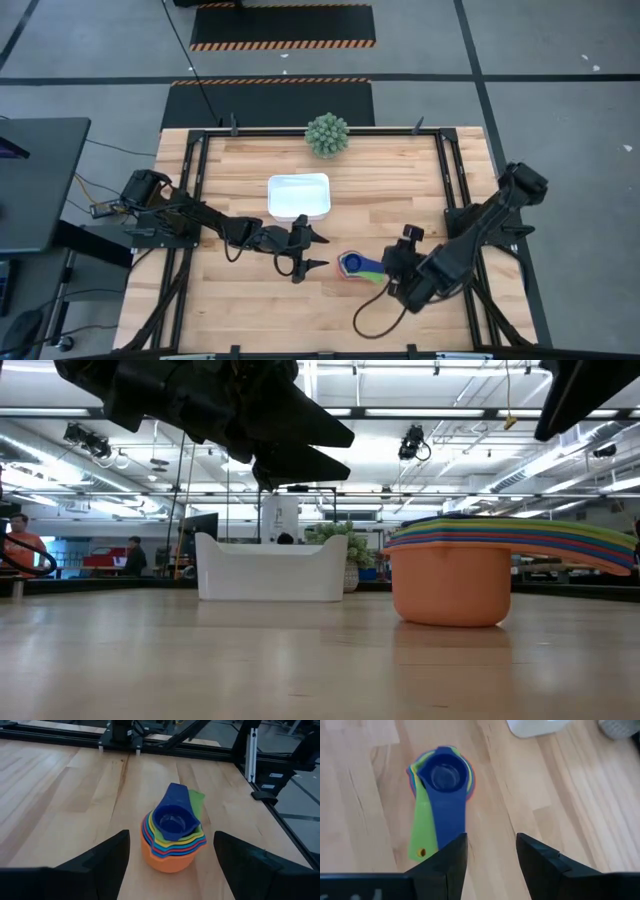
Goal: Nest measuring cups in basket
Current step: Stack the small blue measuring cup on the top of the green measuring cup
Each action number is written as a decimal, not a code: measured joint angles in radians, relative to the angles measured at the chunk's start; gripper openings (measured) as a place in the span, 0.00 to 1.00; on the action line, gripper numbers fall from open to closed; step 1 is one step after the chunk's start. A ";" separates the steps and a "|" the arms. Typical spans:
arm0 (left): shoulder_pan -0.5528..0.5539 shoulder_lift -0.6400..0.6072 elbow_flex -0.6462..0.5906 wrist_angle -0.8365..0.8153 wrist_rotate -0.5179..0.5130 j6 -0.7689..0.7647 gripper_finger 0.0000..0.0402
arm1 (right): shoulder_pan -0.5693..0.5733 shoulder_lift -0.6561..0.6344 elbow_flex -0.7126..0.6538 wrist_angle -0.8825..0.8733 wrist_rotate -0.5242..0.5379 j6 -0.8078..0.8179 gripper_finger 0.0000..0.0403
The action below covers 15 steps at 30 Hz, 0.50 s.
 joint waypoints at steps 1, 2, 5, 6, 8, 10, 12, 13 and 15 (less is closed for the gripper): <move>0.000 0.000 0.000 0.000 0.000 0.001 0.73 | -0.010 -0.018 -0.018 0.011 -0.017 -0.008 0.44; 0.000 0.000 0.000 0.000 0.000 0.001 0.73 | -0.020 -0.033 -0.030 0.016 -0.031 -0.019 0.45; 0.000 0.000 0.000 0.000 0.000 0.004 0.73 | -0.045 -0.060 -0.051 0.023 -0.053 -0.056 0.49; 0.000 0.000 0.000 0.000 0.000 0.006 0.73 | -0.054 -0.065 -0.054 0.029 -0.062 -0.068 0.51; 0.000 0.000 0.000 0.000 0.000 0.016 0.73 | -0.075 -0.073 -0.056 0.047 -0.091 -0.088 0.56; 0.000 0.000 0.000 0.000 0.000 0.016 0.73 | -0.099 -0.074 -0.057 0.055 -0.130 -0.103 0.62; 0.000 0.000 0.000 0.000 0.000 0.018 0.73 | -0.123 -0.070 -0.057 0.061 -0.172 -0.116 0.68; 0.000 0.000 0.000 0.000 0.000 0.019 0.73 | -0.133 -0.069 -0.059 0.065 -0.185 -0.118 0.71; 0.000 0.000 0.000 0.000 0.000 0.019 0.73 | -0.152 -0.063 -0.068 0.091 -0.202 -0.134 0.76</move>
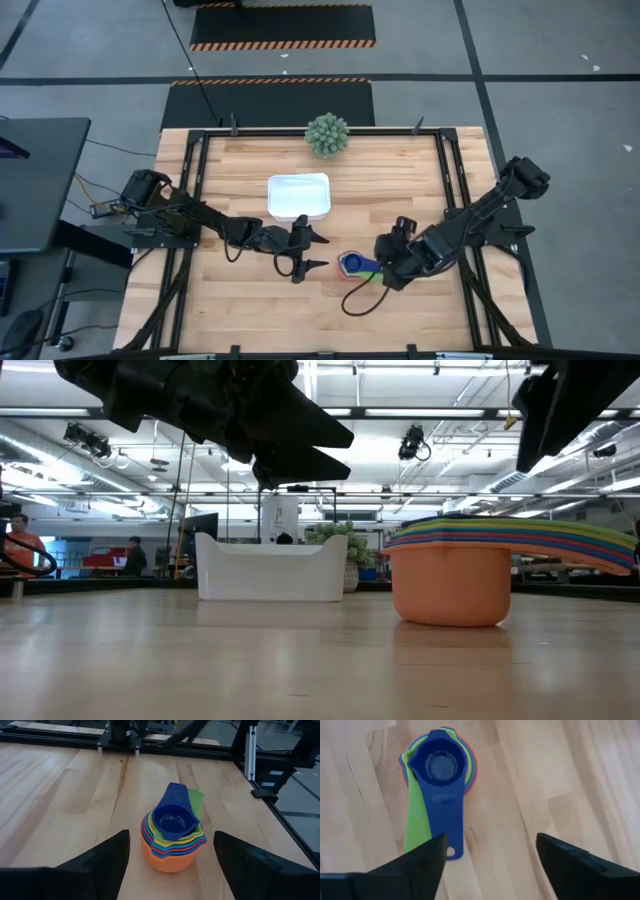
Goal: Nest measuring cups in basket
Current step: Stack the small blue measuring cup on the top of the green measuring cup
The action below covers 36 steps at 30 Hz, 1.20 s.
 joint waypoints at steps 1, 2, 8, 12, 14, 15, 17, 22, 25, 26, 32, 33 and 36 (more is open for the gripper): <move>0.000 0.000 0.000 0.000 0.000 0.000 0.73 | -0.005 0.002 -0.008 0.021 -0.010 -0.007 0.79; 0.000 0.000 0.000 -0.001 0.000 0.000 0.73 | -0.011 0.003 -0.017 0.050 -0.032 -0.020 0.81; 0.000 0.000 0.000 -0.031 0.000 -0.014 0.73 | -0.038 0.010 -0.074 0.225 -0.144 -0.044 0.93; 0.000 0.000 0.000 -0.035 0.000 -0.016 0.73 | -0.039 0.024 -0.079 0.231 -0.149 -0.007 0.97; 0.000 0.000 0.000 -0.034 0.000 -0.017 0.73 | -0.036 0.047 -0.079 0.229 -0.140 -0.004 0.98; 0.000 0.000 0.000 -0.032 0.000 -0.018 0.73 | -0.036 0.062 -0.078 0.235 -0.141 -0.004 0.98; 0.000 0.000 0.000 -0.032 0.000 -0.019 0.73 | -0.039 0.098 -0.078 0.235 -0.153 -0.011 0.98; 0.000 0.000 0.000 -0.032 0.000 -0.019 0.73 | -0.052 0.162 -0.078 0.261 -0.207 -0.024 0.98; 0.000 0.000 0.000 -0.035 0.000 -0.020 0.73 | -0.051 0.184 -0.078 0.295 -0.231 -0.030 0.98; 0.000 0.000 0.000 -0.036 0.000 -0.022 0.73 | -0.051 0.188 -0.078 0.304 -0.232 -0.032 0.97; 0.000 0.000 0.000 -0.032 0.000 -0.021 0.73 | -0.058 0.176 -0.078 0.291 -0.234 -0.046 0.97; 0.000 0.000 0.000 -0.031 0.000 -0.021 0.73 | -0.060 0.169 -0.078 0.291 -0.234 -0.045 0.97; 0.000 0.000 0.000 -0.034 0.000 -0.022 0.73 | -0.063 0.149 -0.078 0.288 -0.223 -0.032 0.97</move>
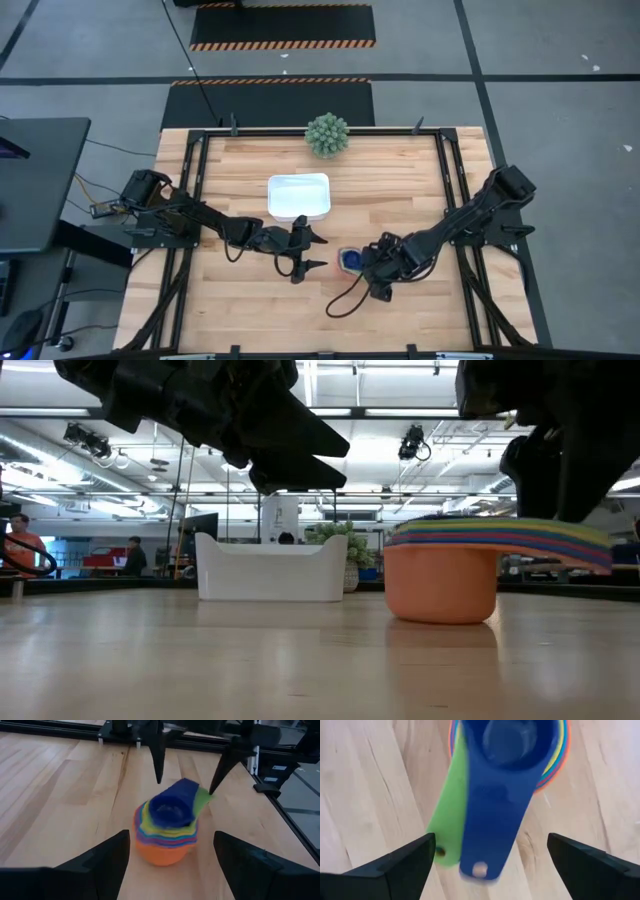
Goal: Nest measuring cups in basket
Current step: Stack the small blue measuring cup on the top of the green measuring cup
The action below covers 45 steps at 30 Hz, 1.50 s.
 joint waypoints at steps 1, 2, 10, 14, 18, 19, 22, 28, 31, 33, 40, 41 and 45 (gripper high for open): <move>0.000 0.000 0.000 -0.002 0.006 -0.003 0.73 | -0.001 -0.004 0.000 -0.003 0.003 0.001 0.97; 0.000 0.000 0.000 -0.004 0.026 -0.005 0.73 | -0.001 -0.011 0.000 -0.008 0.004 0.002 0.97; -0.049 0.031 0.000 0.016 0.043 0.019 0.73 | -0.002 -0.066 0.000 -0.084 0.050 -0.014 0.97; -0.083 0.069 0.000 0.026 -0.022 0.018 0.73 | -0.002 -0.110 0.000 -0.178 0.111 0.010 0.97; -0.092 0.084 0.000 0.031 -0.050 -0.008 0.73 | -0.010 -0.133 0.000 -0.251 0.146 0.057 0.97; -0.092 0.087 0.002 0.034 -0.050 -0.013 0.73 | -0.014 -0.128 -0.001 -0.255 0.146 0.060 0.97; -0.095 0.095 0.000 0.043 -0.043 -0.021 0.73 | -0.030 -0.120 -0.034 -0.220 0.116 0.037 0.97; -0.105 0.098 0.000 0.046 -0.039 -0.024 0.73 | -0.070 -0.117 -0.169 -0.099 0.044 0.000 0.94; -0.106 0.098 0.000 0.067 -0.039 -0.011 0.73 | -0.085 -0.122 -0.225 0.059 -0.012 -0.024 0.91; -0.106 0.098 0.000 0.067 -0.039 -0.009 0.73 | -0.087 -0.122 -0.241 0.091 -0.015 -0.027 0.90; -0.105 0.098 0.000 0.063 -0.039 -0.007 0.73 | -0.066 -0.129 -0.227 0.127 -0.013 -0.024 0.87; -0.105 0.098 0.000 0.063 -0.039 -0.007 0.73 | -0.062 -0.131 -0.222 0.128 -0.013 -0.021 0.87; -0.104 0.098 0.000 0.064 -0.039 -0.006 0.73 | -0.052 -0.132 -0.210 0.132 -0.012 0.005 0.87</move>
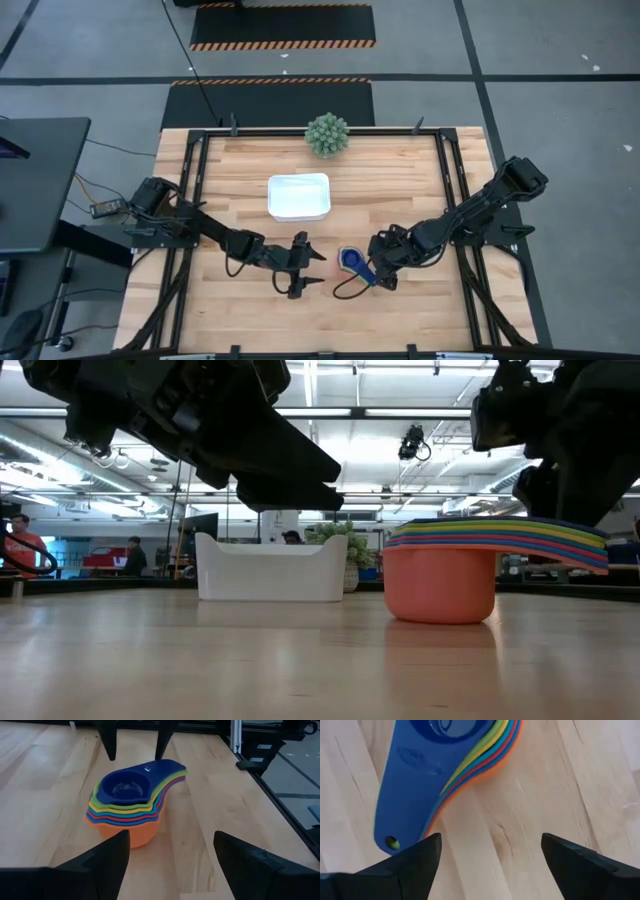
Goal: Nest measuring cups in basket
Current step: Stack the small blue measuring cup on the top of the green measuring cup
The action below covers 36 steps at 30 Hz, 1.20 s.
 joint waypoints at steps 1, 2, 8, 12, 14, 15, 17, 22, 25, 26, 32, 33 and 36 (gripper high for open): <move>0.000 0.000 0.000 0.000 0.000 0.001 0.73 | 0.001 0.000 0.002 -0.001 0.000 0.005 0.87; 0.000 0.000 0.000 0.000 0.000 0.002 0.73 | 0.002 0.000 0.002 -0.006 0.000 0.014 0.87; 0.000 0.000 0.000 0.002 0.000 0.002 0.73 | 0.002 0.000 0.002 0.020 0.002 0.067 0.87; 0.000 0.000 0.000 0.002 0.000 0.002 0.73 | 0.001 0.000 0.002 0.020 0.000 0.114 0.87; 0.000 0.000 0.000 0.001 0.000 0.002 0.73 | 0.002 0.000 0.002 0.020 0.000 0.131 0.87; 0.000 0.000 0.000 0.001 0.000 0.002 0.73 | 0.002 0.000 0.002 0.022 0.000 0.135 0.87; 0.000 0.000 0.000 0.001 0.000 0.002 0.73 | 0.003 0.000 0.002 0.031 0.000 0.137 0.87; 0.000 0.000 0.000 0.001 0.000 0.004 0.73 | 0.003 0.000 0.004 0.062 0.004 0.153 0.87; 0.000 0.000 0.000 0.001 0.000 0.010 0.73 | 0.003 0.000 0.003 -0.008 0.005 0.156 0.87; 0.000 -0.001 0.000 0.001 0.000 0.013 0.73 | 0.003 0.000 0.004 -0.029 0.004 0.159 0.87; -0.001 -0.015 -0.001 0.002 0.001 0.030 0.73 | 0.037 0.000 0.101 -0.165 0.023 0.176 0.87; -0.001 -0.015 0.000 0.003 0.003 0.024 0.73 | 0.049 0.000 0.121 -0.163 0.038 0.168 0.87; -0.004 0.020 0.024 -0.002 0.000 0.011 0.73 | 0.078 0.001 0.153 -0.164 0.105 0.151 0.87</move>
